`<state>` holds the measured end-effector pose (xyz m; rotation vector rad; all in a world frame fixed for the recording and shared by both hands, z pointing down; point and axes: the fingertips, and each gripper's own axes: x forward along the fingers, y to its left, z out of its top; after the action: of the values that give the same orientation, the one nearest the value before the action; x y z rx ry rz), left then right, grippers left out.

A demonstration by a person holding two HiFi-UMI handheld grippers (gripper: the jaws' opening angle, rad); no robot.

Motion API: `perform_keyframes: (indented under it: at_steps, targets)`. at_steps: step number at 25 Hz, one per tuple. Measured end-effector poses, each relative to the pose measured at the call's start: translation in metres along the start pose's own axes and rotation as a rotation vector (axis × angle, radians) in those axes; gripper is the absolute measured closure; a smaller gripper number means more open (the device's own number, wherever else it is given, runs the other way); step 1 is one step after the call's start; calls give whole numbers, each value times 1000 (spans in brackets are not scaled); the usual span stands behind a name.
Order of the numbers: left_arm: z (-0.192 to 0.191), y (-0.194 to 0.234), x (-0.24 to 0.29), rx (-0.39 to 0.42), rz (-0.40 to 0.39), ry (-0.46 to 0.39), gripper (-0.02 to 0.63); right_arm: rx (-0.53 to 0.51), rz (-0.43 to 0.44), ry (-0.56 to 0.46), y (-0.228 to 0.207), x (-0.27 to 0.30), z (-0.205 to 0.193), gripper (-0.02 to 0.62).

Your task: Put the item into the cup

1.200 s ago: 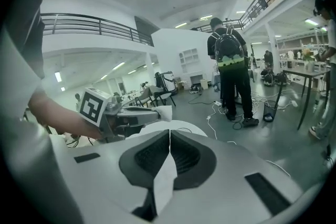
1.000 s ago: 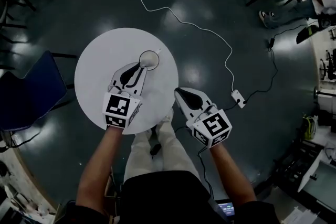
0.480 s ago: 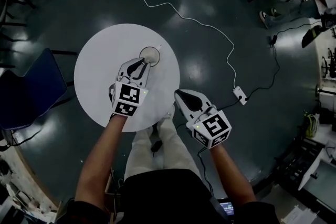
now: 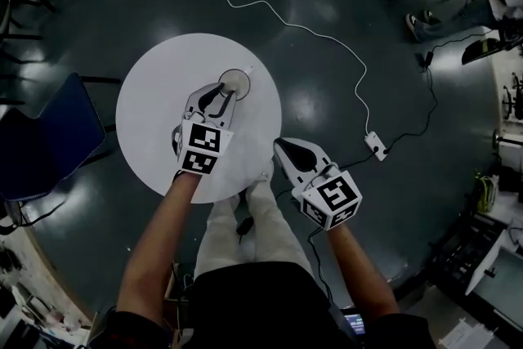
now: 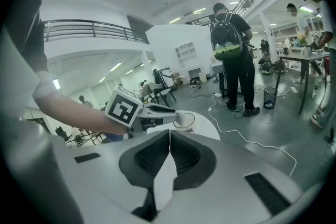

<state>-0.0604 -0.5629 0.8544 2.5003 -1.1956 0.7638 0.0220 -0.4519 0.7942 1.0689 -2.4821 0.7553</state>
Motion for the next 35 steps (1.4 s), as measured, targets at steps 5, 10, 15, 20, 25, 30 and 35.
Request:
perform_keyframes:
  at_steps: [5, 10, 15, 20, 25, 30, 35]
  targets:
    - [4, -1, -4, -22, 2, -6, 494, 5, -4, 0, 0, -4, 0, 577]
    - [6, -6, -6, -27, 9, -12, 494, 6, -4, -4, -1, -10, -3, 577]
    - [14, -9, -15, -30, 10, -23, 500, -4, -5, -18, 1, -15, 5, 577]
    - [34, -10, -34, -38, 10, -59, 531, -23, -6, -42, 4, -21, 24, 577]
    - [57, -16, -56, -18, 13, -92, 559, -48, -7, -74, 7, -32, 45, 577]
    - [77, -26, -83, 5, 11, -112, 571, -79, -4, -108, 15, -48, 70, 578]
    - [103, -39, -115, 3, 19, -145, 583, -117, 5, -149, 27, -67, 104, 578]
